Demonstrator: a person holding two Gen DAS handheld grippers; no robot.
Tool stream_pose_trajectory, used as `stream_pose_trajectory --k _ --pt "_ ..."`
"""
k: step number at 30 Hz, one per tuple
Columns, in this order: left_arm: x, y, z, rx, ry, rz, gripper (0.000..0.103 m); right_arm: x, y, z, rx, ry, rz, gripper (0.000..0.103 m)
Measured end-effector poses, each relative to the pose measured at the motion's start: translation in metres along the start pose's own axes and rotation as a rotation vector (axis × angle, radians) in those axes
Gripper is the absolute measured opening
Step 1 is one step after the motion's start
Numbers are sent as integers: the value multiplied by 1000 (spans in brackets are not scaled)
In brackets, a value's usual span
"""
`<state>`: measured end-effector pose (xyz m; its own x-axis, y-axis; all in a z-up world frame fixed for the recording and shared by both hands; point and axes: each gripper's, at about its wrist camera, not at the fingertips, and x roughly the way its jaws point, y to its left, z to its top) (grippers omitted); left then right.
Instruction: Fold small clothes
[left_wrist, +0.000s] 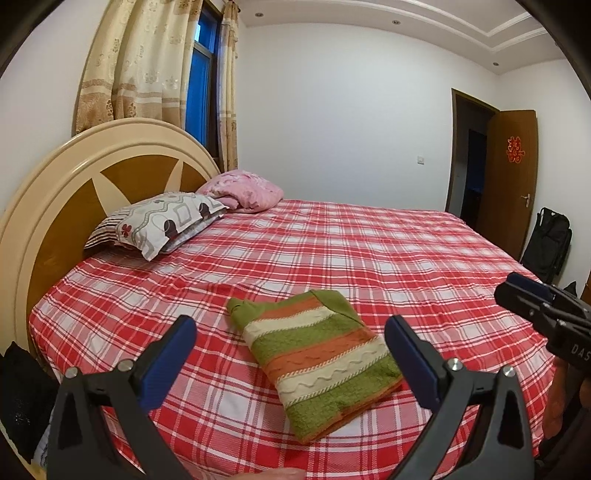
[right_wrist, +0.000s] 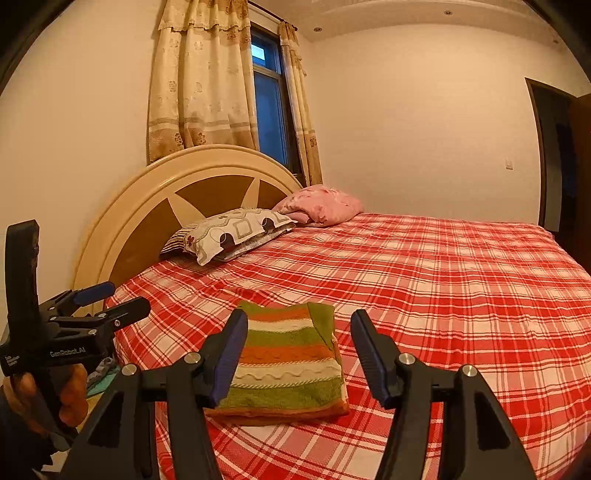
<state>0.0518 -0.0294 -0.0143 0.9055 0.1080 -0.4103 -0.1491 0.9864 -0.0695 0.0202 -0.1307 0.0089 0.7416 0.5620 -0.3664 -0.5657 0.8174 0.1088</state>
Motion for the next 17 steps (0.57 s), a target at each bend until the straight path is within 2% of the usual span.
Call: stream_pose_trajectory --k 17 --pt "2 -2 -4 17 -1 5 103 -3 9 -3 -34 2 16 59"
